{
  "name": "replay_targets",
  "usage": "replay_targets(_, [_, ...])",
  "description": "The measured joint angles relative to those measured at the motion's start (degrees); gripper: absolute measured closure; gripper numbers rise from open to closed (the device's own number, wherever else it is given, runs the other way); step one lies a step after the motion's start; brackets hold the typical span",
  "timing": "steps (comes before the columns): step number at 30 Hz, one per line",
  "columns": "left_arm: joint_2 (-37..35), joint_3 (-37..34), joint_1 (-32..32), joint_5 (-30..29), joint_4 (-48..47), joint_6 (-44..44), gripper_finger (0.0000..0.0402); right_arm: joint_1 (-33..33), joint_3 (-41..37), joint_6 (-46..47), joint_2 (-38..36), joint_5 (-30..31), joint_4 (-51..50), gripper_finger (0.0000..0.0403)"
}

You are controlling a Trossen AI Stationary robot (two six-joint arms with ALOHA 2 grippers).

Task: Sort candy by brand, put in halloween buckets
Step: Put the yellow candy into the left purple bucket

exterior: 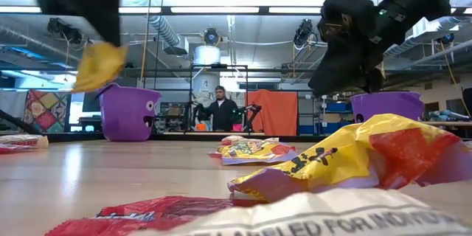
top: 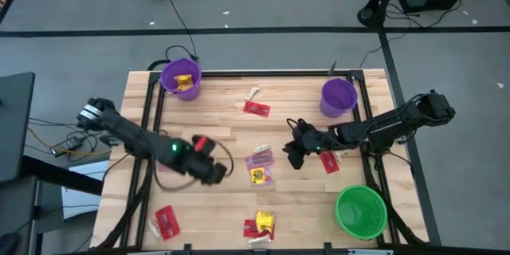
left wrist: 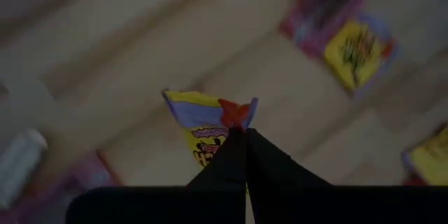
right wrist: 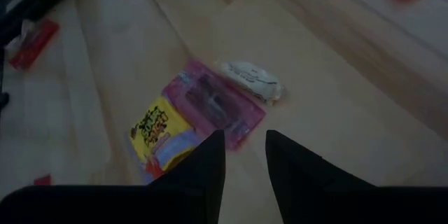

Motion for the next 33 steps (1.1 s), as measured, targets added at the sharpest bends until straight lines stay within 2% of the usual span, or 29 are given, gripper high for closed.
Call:
replay_targets(4, [-3.1,0.0,7.8,-0.1,-0.2,9.8,0.0399,0.4,0.0,-1.4,0.0,1.3,-0.3,0.0286])
replay_targets(9, [-6.1,0.0,19.6,0.6,-0.4,27.1,0.0398,0.2,0.0,0.8,0.0,2.2,-0.3,0.0286])
replay_targets(14, [-6.8,0.1,34.1,2.2,-0.6,44.1,0.0398,0.2,0.0,6.9,0.0,3.7,-0.3,0.0286])
replay_targets(20, [-5.8,0.1,51.7,4.0,1.8,60.7,0.0397,-0.6,0.0,8.5,0.0,4.9,-0.3,0.0286])
replay_targets(26, [-6.4,0.1,66.2,13.9,7.2,67.3,0.0397,-3.0,0.0,9.2,0.0,6.4,-1.3,0.0286])
replay_targets(33, [-6.0,0.2,76.1,16.0,9.1,72.5,0.0397,-7.1,0.0,9.2,0.0,5.6,-1.6,0.0286])
